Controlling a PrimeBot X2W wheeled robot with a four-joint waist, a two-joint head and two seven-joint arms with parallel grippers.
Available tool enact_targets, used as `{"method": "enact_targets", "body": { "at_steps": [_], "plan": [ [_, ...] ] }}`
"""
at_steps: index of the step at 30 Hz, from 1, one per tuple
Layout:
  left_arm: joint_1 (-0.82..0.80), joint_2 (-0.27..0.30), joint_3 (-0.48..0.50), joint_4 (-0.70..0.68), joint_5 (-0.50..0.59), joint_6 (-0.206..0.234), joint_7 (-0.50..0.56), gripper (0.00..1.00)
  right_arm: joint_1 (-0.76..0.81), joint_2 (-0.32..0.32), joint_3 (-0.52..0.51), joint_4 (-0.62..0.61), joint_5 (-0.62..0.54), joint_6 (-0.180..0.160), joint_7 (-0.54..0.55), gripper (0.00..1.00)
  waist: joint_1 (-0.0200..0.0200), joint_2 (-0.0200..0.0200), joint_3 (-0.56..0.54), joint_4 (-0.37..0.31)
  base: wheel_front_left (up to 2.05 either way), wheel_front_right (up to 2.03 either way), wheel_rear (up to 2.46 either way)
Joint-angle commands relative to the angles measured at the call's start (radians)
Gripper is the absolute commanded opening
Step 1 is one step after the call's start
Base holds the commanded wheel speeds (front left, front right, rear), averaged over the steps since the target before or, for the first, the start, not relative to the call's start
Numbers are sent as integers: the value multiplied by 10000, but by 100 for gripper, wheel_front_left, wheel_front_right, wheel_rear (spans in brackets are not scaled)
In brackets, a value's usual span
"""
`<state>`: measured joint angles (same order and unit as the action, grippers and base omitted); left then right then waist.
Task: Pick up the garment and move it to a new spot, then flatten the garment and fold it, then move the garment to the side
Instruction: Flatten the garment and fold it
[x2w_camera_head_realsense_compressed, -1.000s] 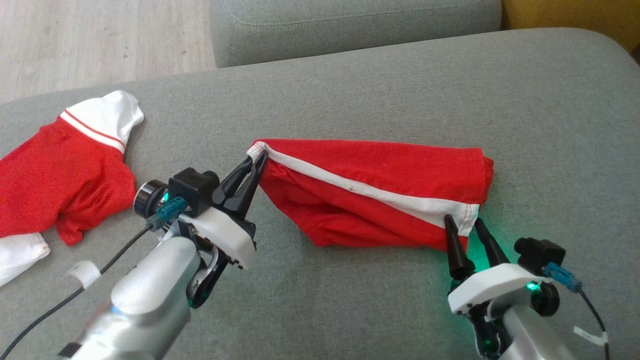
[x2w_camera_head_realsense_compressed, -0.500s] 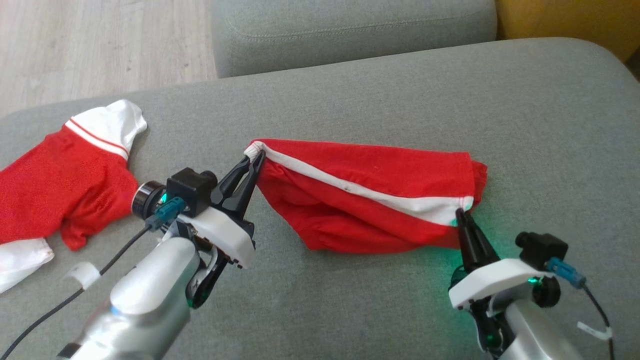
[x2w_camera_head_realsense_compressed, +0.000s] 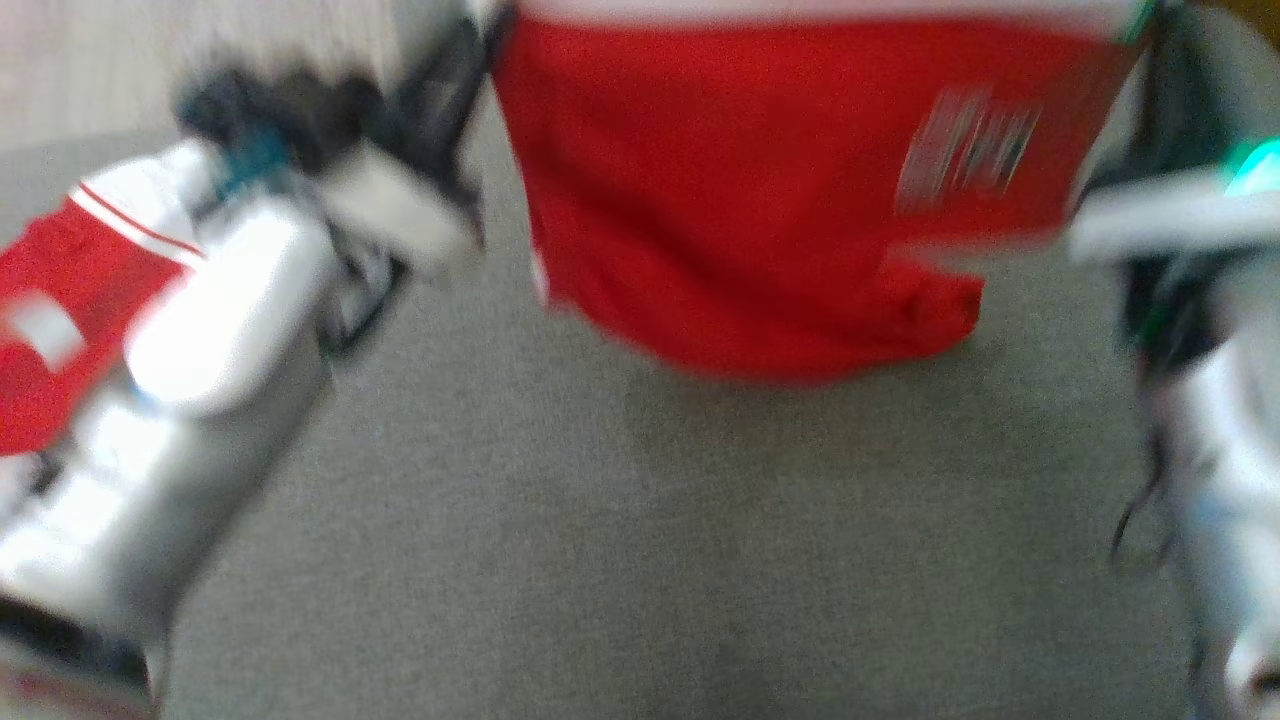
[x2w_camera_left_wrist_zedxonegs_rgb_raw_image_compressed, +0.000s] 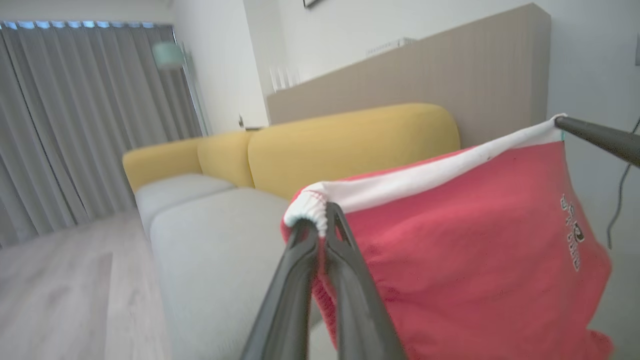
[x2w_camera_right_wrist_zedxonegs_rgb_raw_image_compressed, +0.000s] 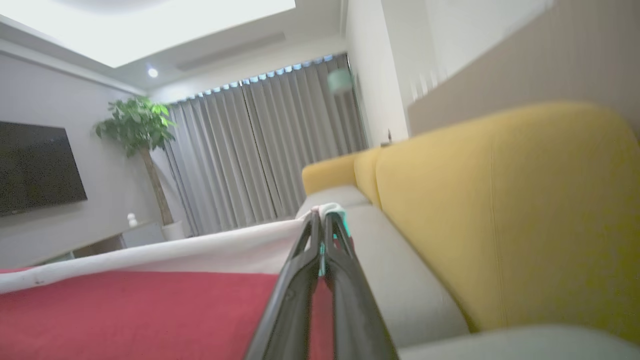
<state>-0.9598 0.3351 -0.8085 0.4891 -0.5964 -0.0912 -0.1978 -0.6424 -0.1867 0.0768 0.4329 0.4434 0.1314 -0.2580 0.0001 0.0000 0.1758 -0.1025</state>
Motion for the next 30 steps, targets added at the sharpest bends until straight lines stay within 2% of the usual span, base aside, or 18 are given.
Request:
{"method": "enact_targets", "body": {
  "at_steps": [1,7,10,12,15,19,20,25,30],
  "plan": [
    [-1177,293,496,-77,156,-71,-34,0,-1060,-229,3,-369,-73,-7,-38,0,-1,0,865,-97,0,0,0],
    [-4355,-432,669,803,628,-306,-496,0,-4471,-1037,-844,-363,-355,-7,-38,0,-1,0,2119,14,0,0,0],
    [-5023,-673,822,961,801,-345,-617,0,-5132,-1301,-997,-589,-553,-7,-38,0,-1,0,2367,54,0,0,0],
    [-4905,-728,989,785,839,-363,-631,0,-5035,-1395,-1023,-734,-549,-7,-38,0,-1,0,2433,68,0,0,0],
    [-3950,-616,1044,311,1018,-381,-635,0,-4225,-1443,-973,-913,-500,-7,-38,0,-1,0,2497,63,0,0,0],
    [-2088,-409,975,-397,1344,-390,-637,0,-2299,-1255,-994,-1328,-364,-7,-38,0,-1,0,2520,100,0,0,0],
    [-2088,-409,975,-397,1344,-390,-637,0,-2299,-1255,-994,-1328,-364,-7,-38,0,-1,0,2520,100,0,0,0],
    [850,-207,1162,-1515,2047,-331,-638,0,373,-760,-1249,-2362,-394,-7,-38,0,-1,0,2170,27,0,0,0],
    [3997,-296,1385,-2287,2249,-152,-639,0,3163,-392,-1543,-3612,-545,-7,-38,0,-1,0,1378,-70,0,0,0]
  ]
}}
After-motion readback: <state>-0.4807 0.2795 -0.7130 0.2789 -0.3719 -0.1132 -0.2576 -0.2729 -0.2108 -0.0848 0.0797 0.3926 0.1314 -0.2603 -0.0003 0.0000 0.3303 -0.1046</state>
